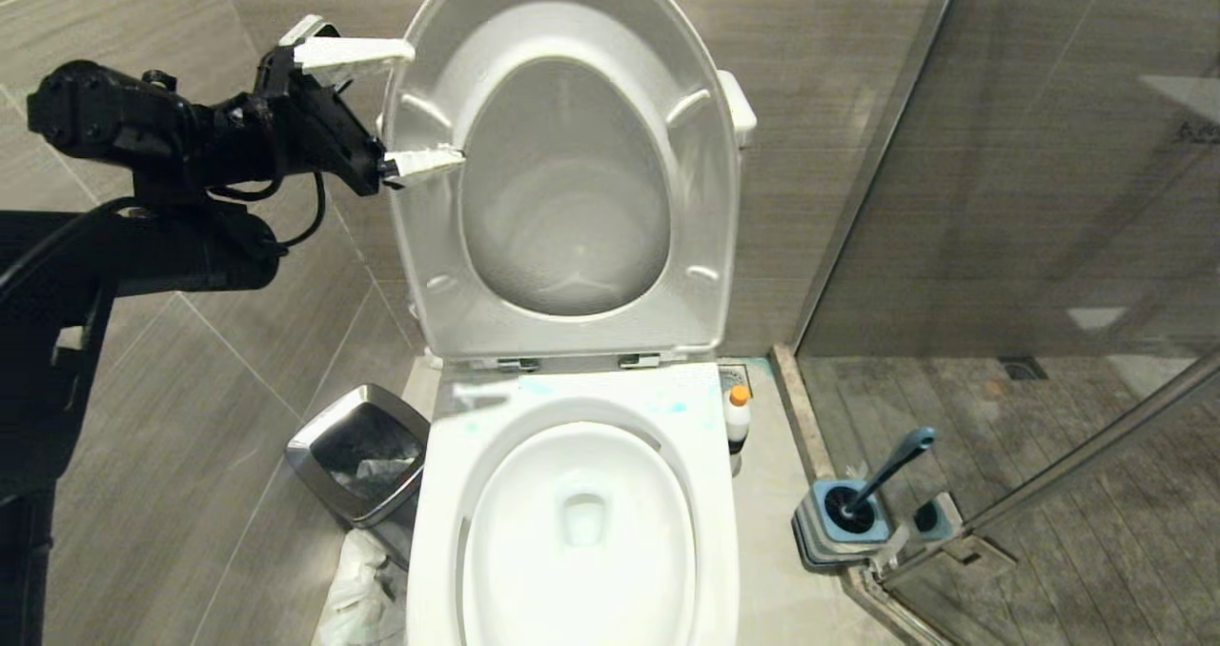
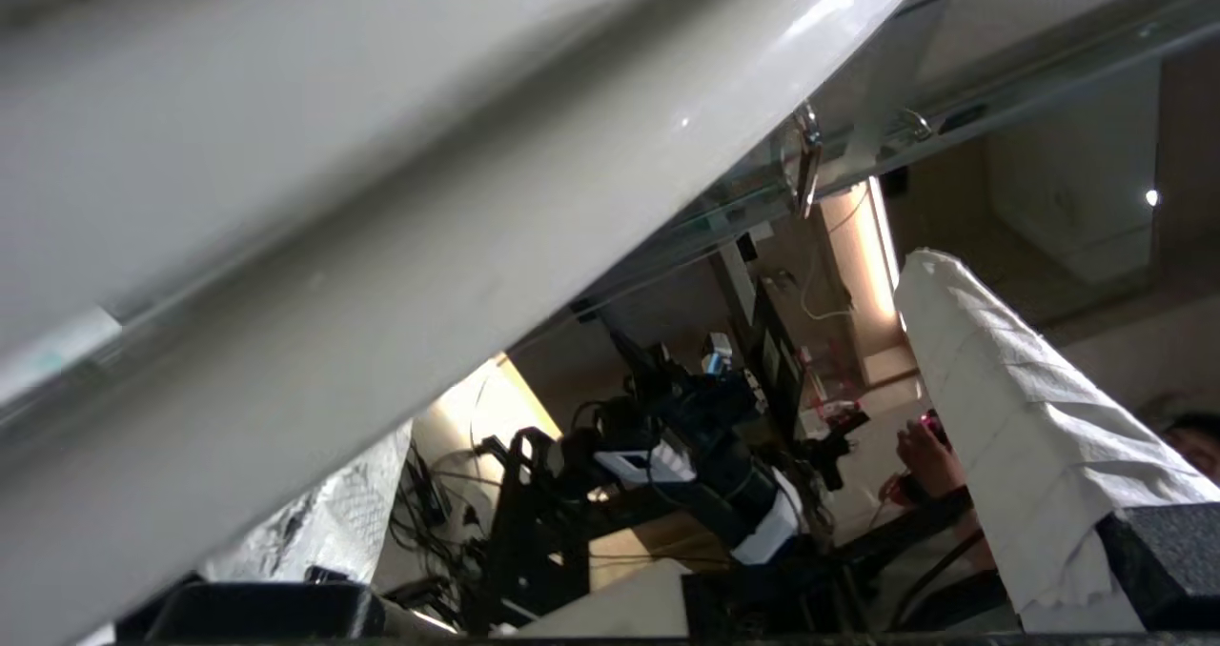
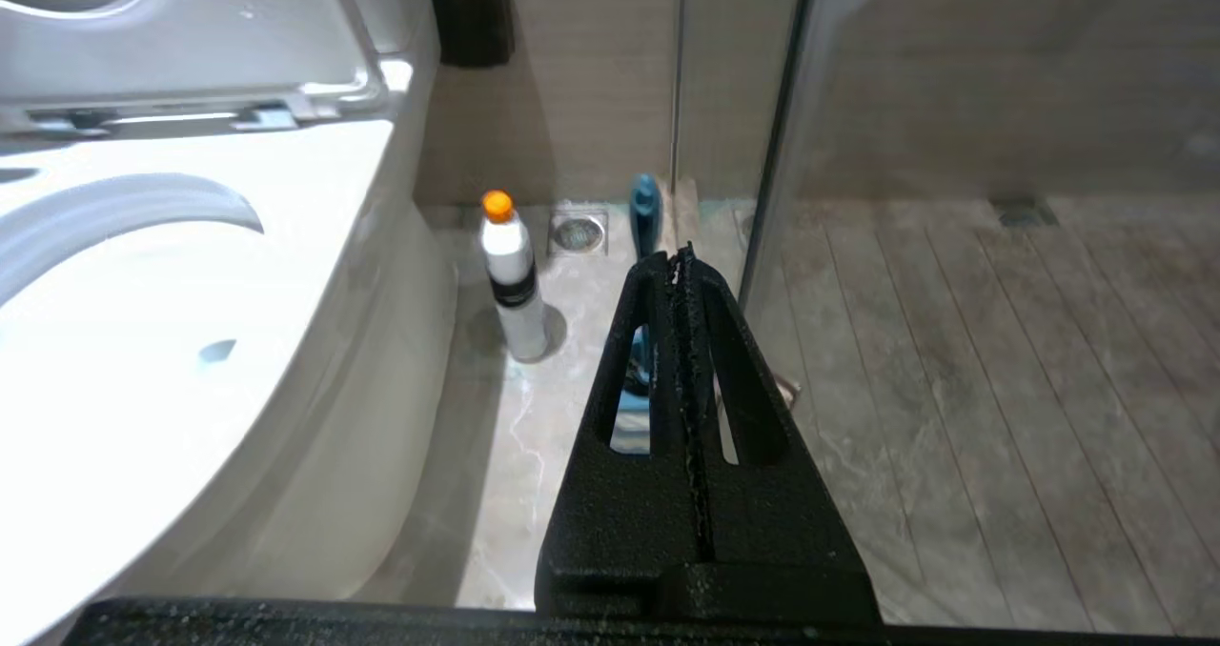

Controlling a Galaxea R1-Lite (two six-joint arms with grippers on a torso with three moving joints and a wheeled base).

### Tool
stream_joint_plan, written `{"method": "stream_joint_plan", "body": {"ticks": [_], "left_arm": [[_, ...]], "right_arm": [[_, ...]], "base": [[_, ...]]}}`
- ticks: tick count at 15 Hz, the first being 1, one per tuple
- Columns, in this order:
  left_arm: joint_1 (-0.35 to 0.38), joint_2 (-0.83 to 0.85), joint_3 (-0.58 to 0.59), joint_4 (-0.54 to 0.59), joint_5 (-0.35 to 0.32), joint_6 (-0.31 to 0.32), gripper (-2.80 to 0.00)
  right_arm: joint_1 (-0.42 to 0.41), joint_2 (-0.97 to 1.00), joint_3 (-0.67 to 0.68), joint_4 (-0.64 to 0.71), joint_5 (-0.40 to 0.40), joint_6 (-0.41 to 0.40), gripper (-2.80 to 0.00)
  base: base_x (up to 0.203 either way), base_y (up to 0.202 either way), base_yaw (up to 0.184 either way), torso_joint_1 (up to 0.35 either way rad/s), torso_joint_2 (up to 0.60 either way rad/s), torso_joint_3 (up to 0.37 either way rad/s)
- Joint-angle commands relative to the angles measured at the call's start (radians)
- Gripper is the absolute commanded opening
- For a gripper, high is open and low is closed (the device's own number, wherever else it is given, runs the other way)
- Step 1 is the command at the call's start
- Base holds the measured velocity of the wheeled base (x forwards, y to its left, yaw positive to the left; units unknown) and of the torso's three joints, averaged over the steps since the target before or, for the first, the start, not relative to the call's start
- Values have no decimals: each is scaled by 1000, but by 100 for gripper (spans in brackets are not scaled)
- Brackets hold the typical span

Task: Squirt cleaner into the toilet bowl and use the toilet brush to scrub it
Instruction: Use the left hand to lift the toilet lid slightly

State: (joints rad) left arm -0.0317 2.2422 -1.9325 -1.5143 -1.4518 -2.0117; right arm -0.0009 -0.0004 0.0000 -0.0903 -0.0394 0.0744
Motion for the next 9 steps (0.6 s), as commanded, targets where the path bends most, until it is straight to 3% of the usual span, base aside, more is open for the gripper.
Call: {"method": "stream_joint_plan", "body": {"ticks": [1, 6, 9], "left_arm": [[-1, 28, -3, -16, -2, 9, 0], [-5, 38, -6, -16, 7, 12, 0], [-6, 63, -9, -16, 7, 105, 0]], "right_arm": [[1, 0, 25, -2, -1, -1, -280], [1, 0, 25, -2, -1, 0, -280], [1, 0, 25, -2, -1, 1, -280]], "base": [[0, 0, 0, 0, 0, 0], [0, 0, 0, 0, 0, 0], [0, 0, 0, 0, 0, 0]]}}
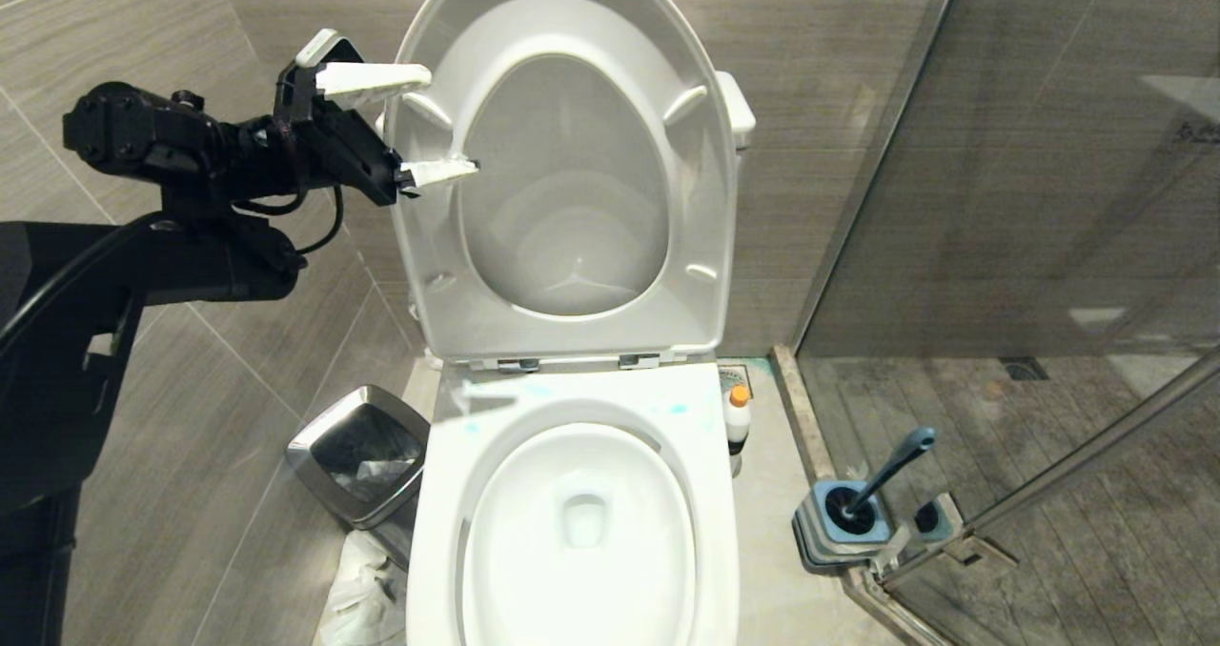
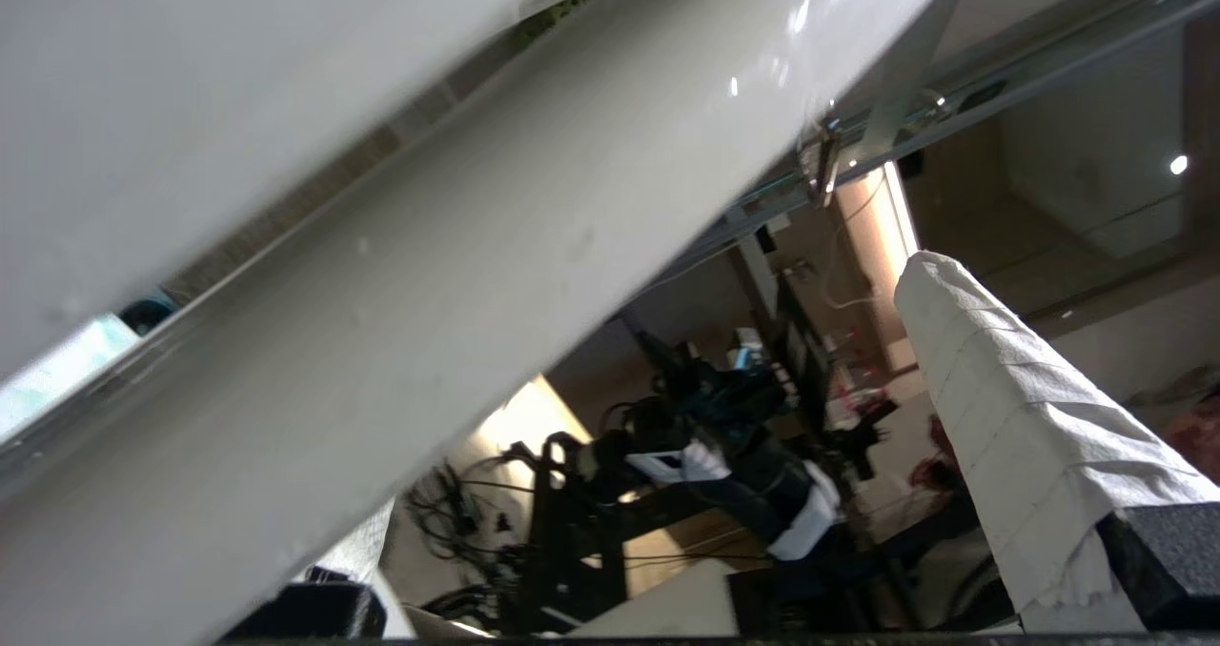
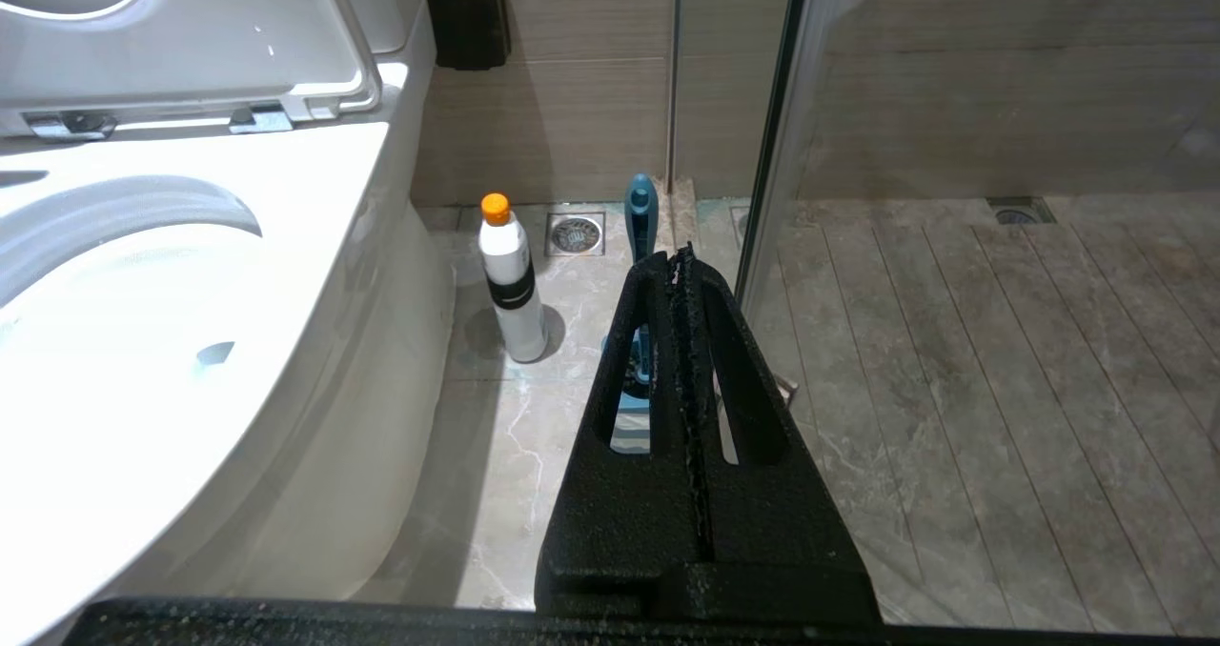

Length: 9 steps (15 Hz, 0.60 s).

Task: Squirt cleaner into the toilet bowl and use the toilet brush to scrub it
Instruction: Use the left hand to lift the toilet lid slightly

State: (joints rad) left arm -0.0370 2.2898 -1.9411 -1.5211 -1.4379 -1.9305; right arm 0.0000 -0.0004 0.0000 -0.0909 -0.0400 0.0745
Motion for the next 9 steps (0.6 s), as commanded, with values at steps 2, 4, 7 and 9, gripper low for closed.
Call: {"method": "stream_joint_plan", "body": {"ticks": [2, 4, 7, 9], "left_arm": [[-1, 31, -1, -9, -7, 65, 0], [-1, 36, 1, -9, -1, 76, 0], [-1, 39, 1, -9, 31, 80, 0], [-1, 57, 0, -9, 32, 149, 0]], "right_arm": [[0, 0, 25, -1, 0, 0, -280], [0, 0, 25, -1, 0, 1, -280], [0, 0, 25, -1, 0, 1, -280], [0, 0, 25, -1, 0, 0, -280]], "base": [[0, 0, 0, 0, 0, 0], [0, 0, 0, 0, 0, 0], [0, 0, 0, 0, 0, 0], [0, 0, 0, 0, 0, 0]]}}
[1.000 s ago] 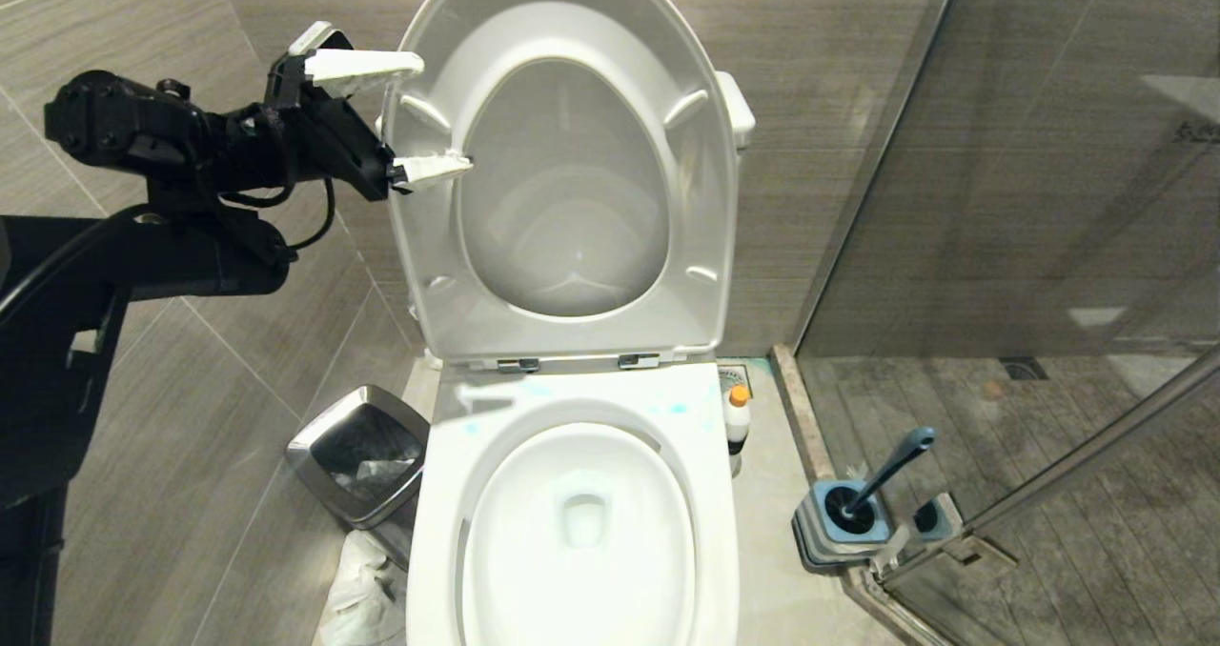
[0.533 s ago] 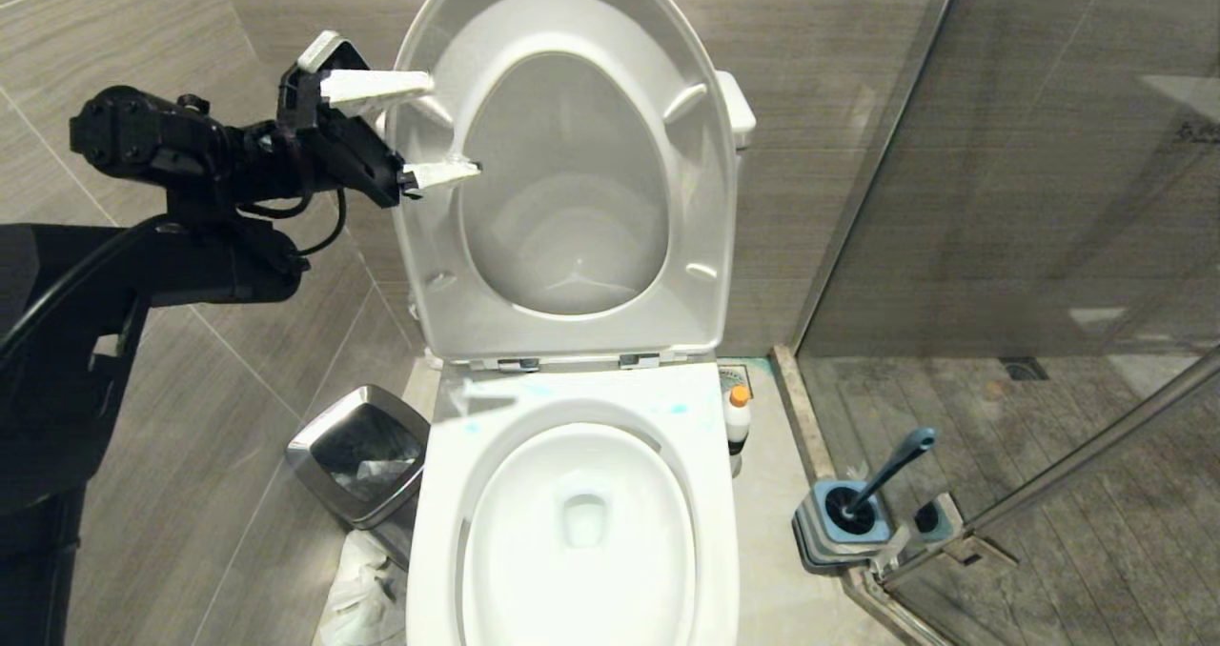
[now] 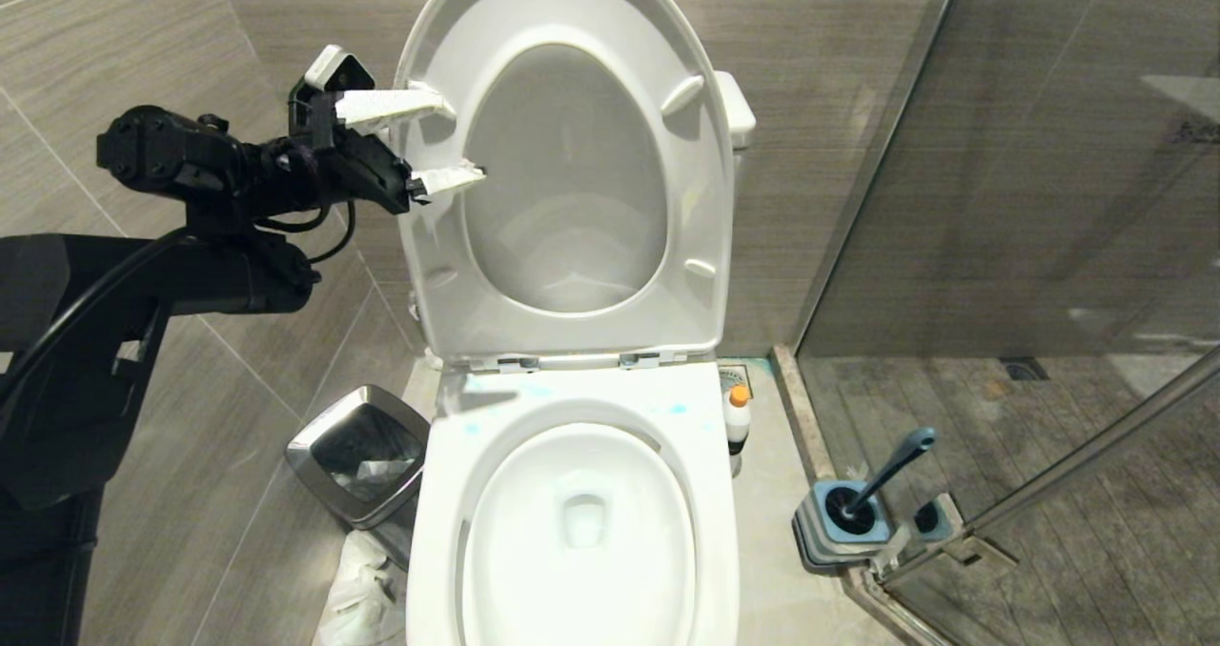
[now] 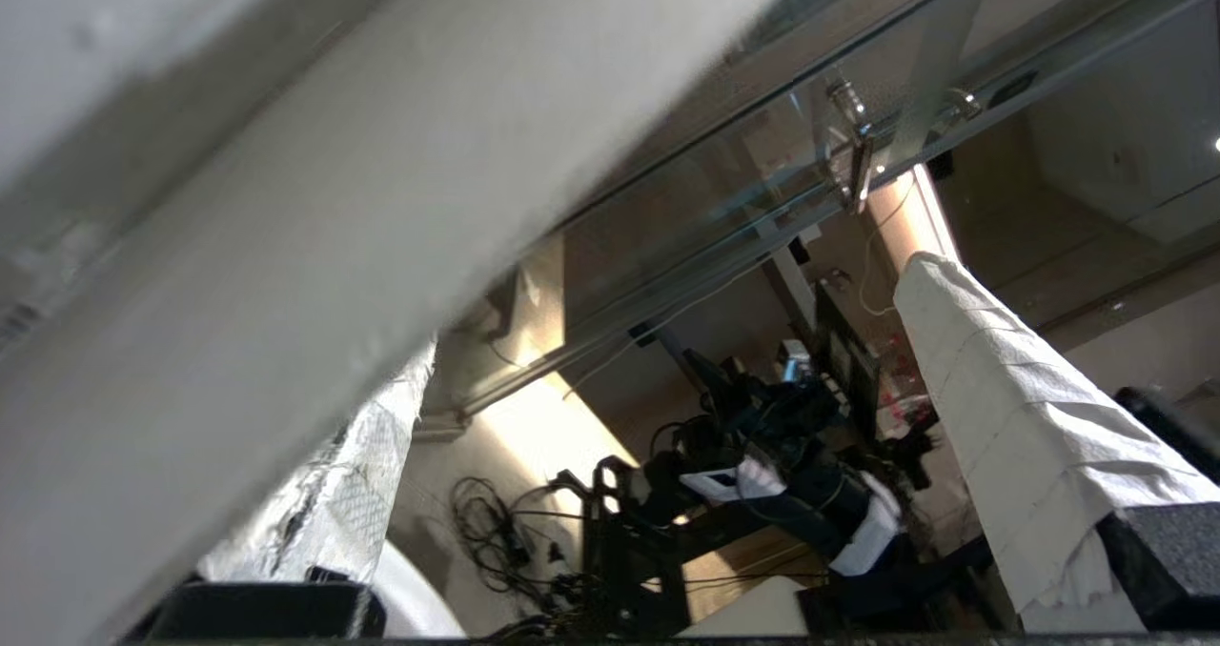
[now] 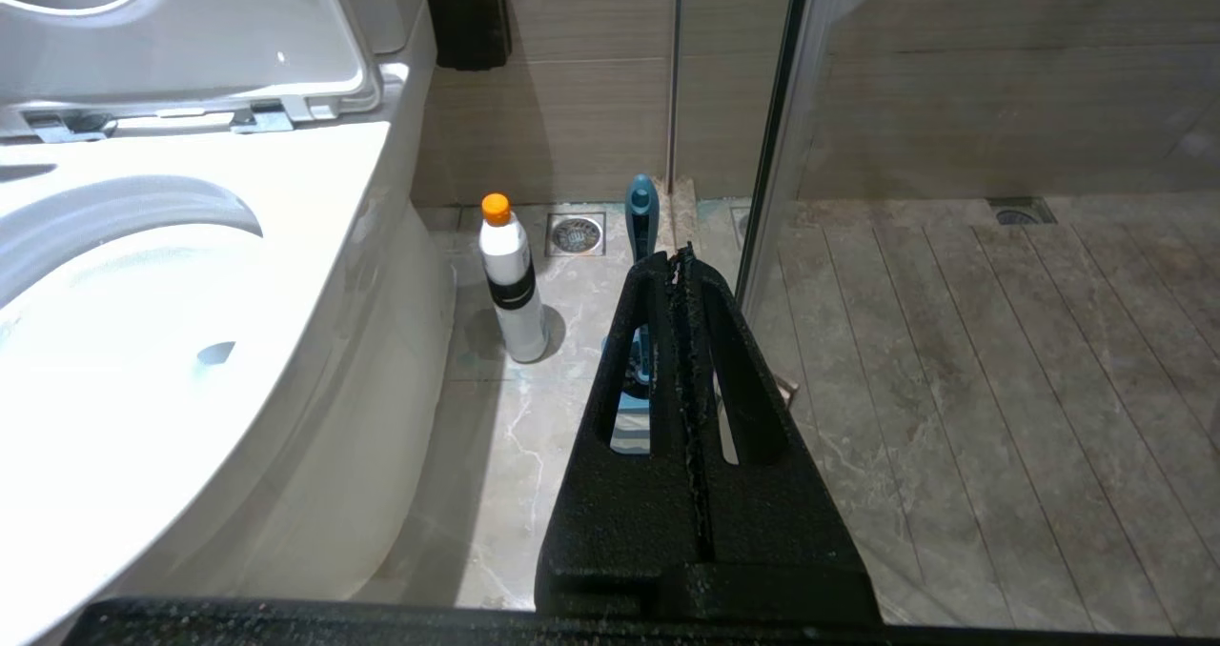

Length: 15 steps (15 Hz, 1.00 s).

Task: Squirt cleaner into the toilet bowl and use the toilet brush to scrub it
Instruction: Use the left hand to lift the toilet lid slightly

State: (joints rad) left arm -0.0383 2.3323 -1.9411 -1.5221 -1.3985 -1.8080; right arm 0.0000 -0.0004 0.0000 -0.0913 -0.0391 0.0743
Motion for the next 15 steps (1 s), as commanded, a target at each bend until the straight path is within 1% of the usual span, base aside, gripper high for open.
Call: {"method": "stream_joint_plan", "body": {"ticks": [1, 2, 3, 9, 12, 15], "left_arm": [[0, 28, 1, -8, -8, 74, 0], [0, 33, 1, -8, -8, 91, 0], [0, 35, -1, -8, -6, 94, 0], [-5, 54, -1, -8, 21, 191, 0], [-12, 85, -1, -8, 49, 299, 0], [-19, 73, -1, -8, 64, 302, 0]], "right_arm": [[0, 0, 25, -1, -1, 1, -280], [0, 0, 25, -1, -1, -1, -280], [0, 0, 25, -1, -1, -1, -280], [0, 0, 25, -1, -1, 0, -280], [0, 0, 25, -1, -1, -1, -280], [0, 0, 25, -1, -1, -1, -280]], "base": [[0, 0, 0, 0, 0, 0], [0, 0, 0, 0, 0, 0], [0, 0, 0, 0, 0, 0], [0, 0, 0, 0, 0, 0], [0, 0, 0, 0, 0, 0], [0, 0, 0, 0, 0, 0]]}}
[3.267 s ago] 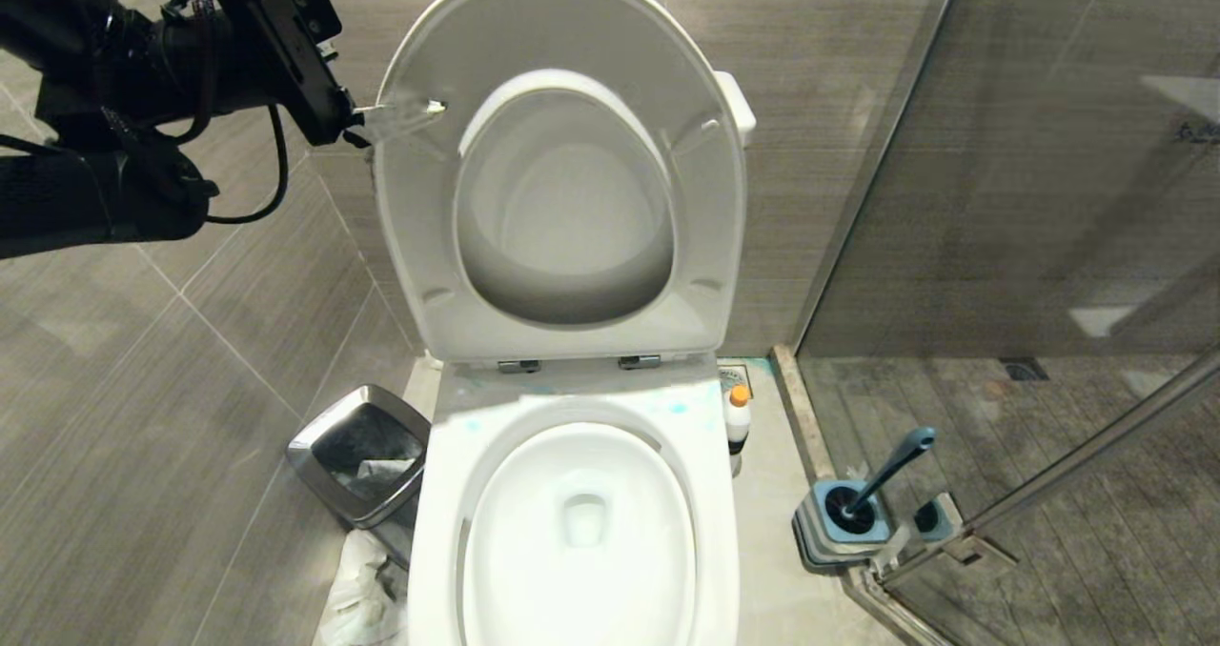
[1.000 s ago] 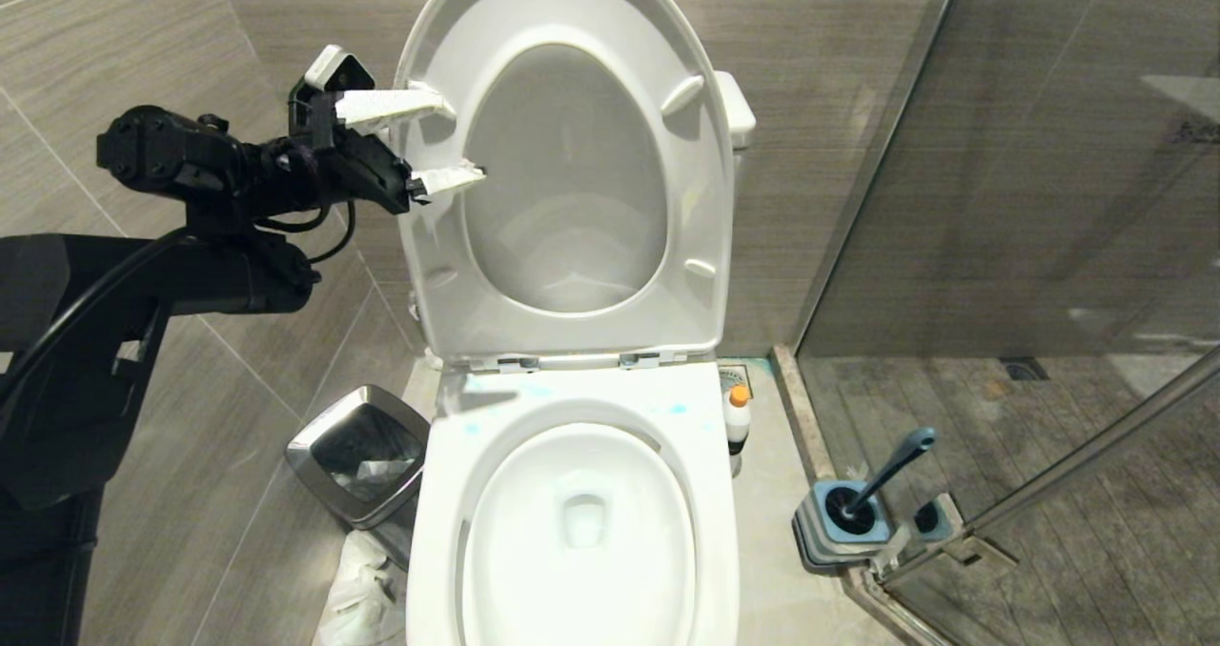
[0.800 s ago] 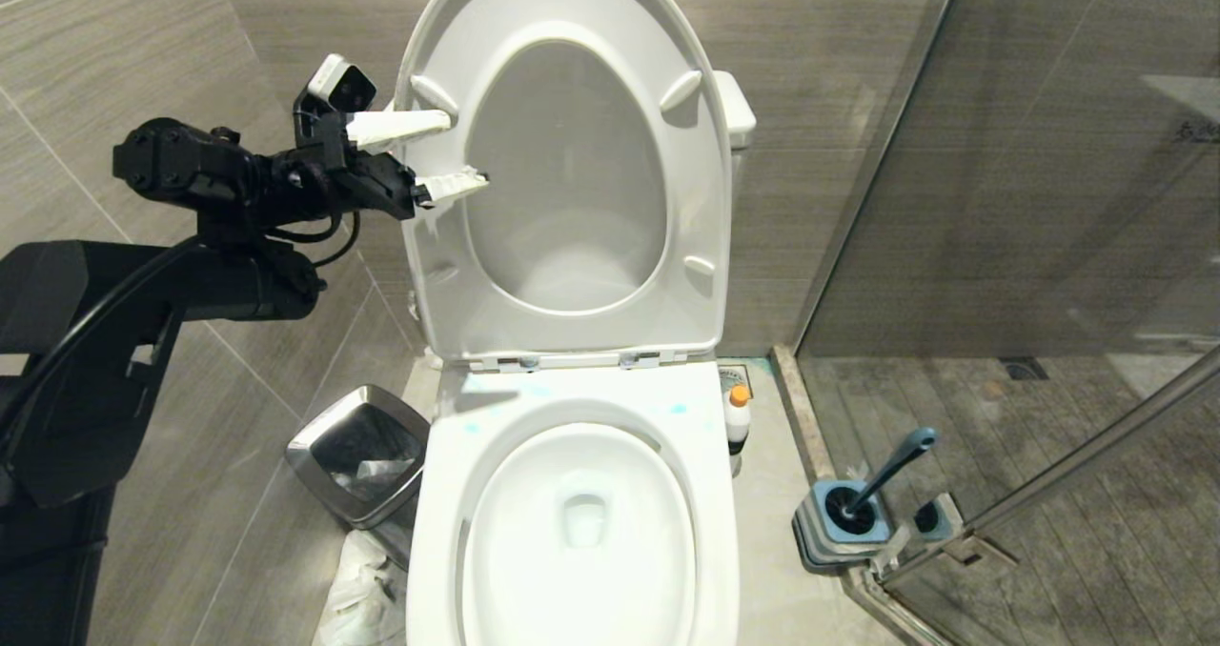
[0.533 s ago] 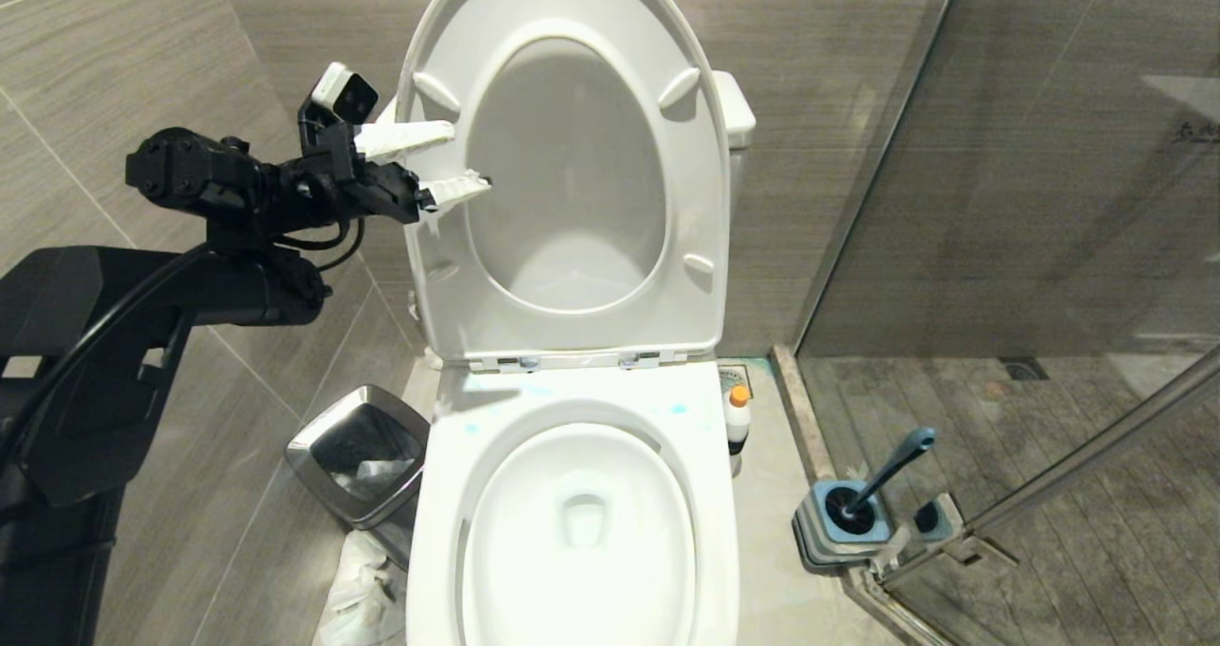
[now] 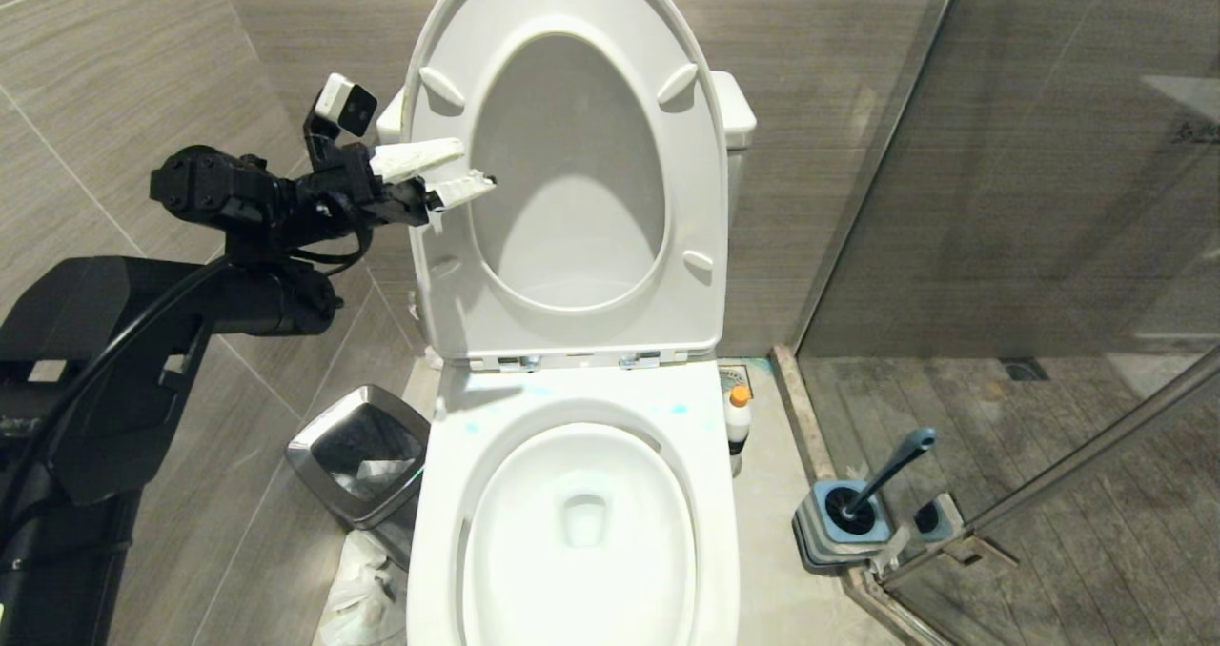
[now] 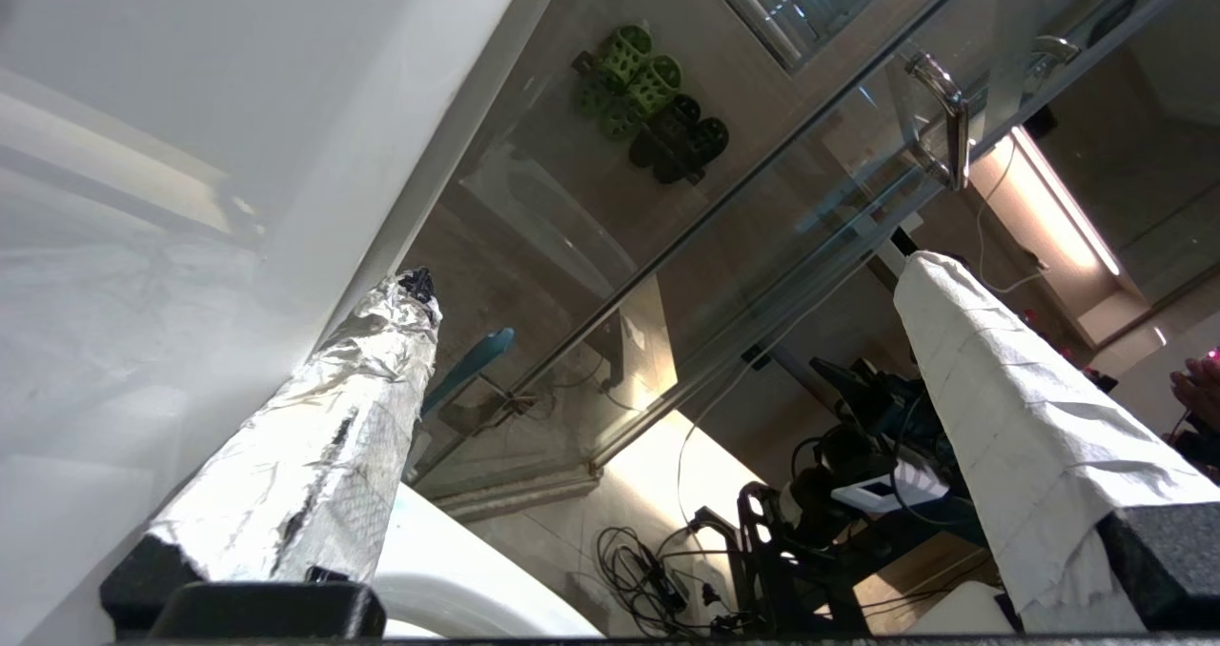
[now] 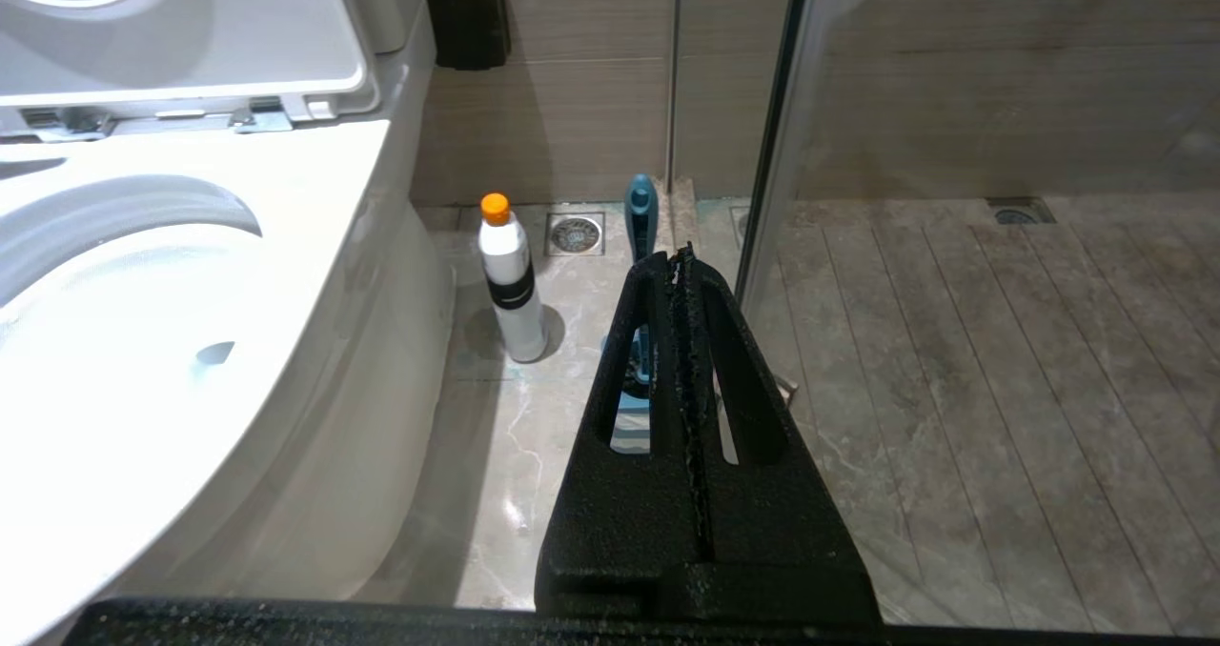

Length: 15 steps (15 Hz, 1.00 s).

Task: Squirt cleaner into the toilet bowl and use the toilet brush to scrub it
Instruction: Use the left hand to lift the toilet lid slightly, then pour in the cleaning agent

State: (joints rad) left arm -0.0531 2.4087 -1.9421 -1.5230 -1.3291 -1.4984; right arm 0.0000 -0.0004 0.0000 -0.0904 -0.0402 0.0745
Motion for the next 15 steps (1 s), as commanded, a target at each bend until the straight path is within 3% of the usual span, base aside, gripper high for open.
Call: {"method": "stream_joint_plan", "body": {"ticks": [1, 4, 6, 7, 14, 15], "left_arm": [[-5, -14, 1, -7, -6, -13, 0], [-5, -72, 2, -7, -6, -105, 0], [-4, -124, 6, -7, -7, -222, 0], [-2, -153, 7, -7, -7, -318, 0], [38, -459, 8, -3, 38, -1160, 0], [45, -529, 9, 23, 42, -1228, 0]], "right_arm": [[0, 0, 25, -2, 0, 1, -280], [0, 0, 25, -2, 0, 1, -280], [0, 0, 25, -2, 0, 1, -280], [0, 0, 25, -2, 0, 1, -280], [0, 0, 25, -2, 0, 1, -280], [0, 0, 25, -2, 0, -1, -280]], "base": [[0, 0, 0, 0, 0, 0], [0, 0, 0, 0, 0, 0], [0, 0, 0, 0, 0, 0], [0, 0, 0, 0, 0, 0], [0, 0, 0, 0, 0, 0], [0, 0, 0, 0, 0, 0]]}}
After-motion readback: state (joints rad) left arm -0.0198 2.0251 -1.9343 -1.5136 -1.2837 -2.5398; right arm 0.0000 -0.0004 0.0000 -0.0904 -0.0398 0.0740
